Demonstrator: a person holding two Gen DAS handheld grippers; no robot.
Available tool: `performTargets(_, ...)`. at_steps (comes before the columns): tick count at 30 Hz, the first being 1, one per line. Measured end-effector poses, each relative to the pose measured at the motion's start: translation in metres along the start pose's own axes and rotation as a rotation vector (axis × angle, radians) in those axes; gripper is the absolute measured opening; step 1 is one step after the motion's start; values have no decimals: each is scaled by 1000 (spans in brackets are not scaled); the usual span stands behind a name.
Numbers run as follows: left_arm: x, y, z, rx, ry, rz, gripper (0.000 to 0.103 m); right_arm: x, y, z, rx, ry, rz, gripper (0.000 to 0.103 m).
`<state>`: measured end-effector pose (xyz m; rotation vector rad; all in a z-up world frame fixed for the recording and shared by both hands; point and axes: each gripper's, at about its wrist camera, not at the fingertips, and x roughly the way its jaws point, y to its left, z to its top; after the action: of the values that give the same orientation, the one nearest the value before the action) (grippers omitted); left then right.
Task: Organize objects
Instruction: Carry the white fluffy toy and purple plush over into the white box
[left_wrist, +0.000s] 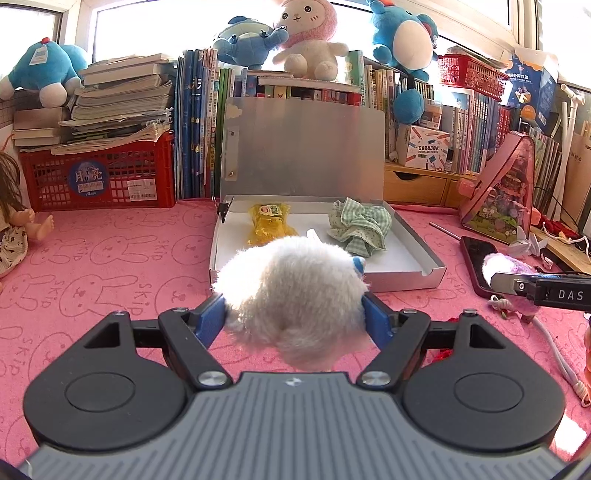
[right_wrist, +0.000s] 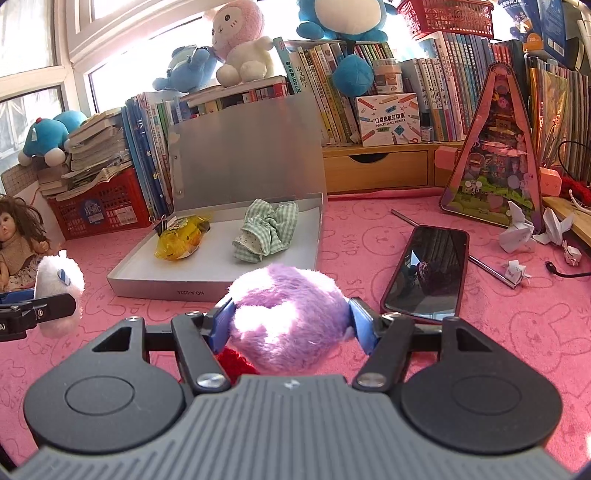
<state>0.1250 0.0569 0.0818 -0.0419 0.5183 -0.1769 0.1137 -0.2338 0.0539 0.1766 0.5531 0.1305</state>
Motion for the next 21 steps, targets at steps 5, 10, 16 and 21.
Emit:
performTargets(5, 21, 5, 23, -19, 3, -17, 80, 18, 1, 19, 11, 24, 33, 67)
performTargets(10, 49, 8, 39, -34, 22, -24, 80, 49, 1, 41, 51, 59, 62, 67)
performTargets(16, 88, 10, 52, -15, 52, 13, 80, 84, 1, 52, 77, 92, 58, 67)
performTargets(21, 121, 10, 58, -8, 85, 37, 80, 111, 6, 55, 61, 113, 40, 67)
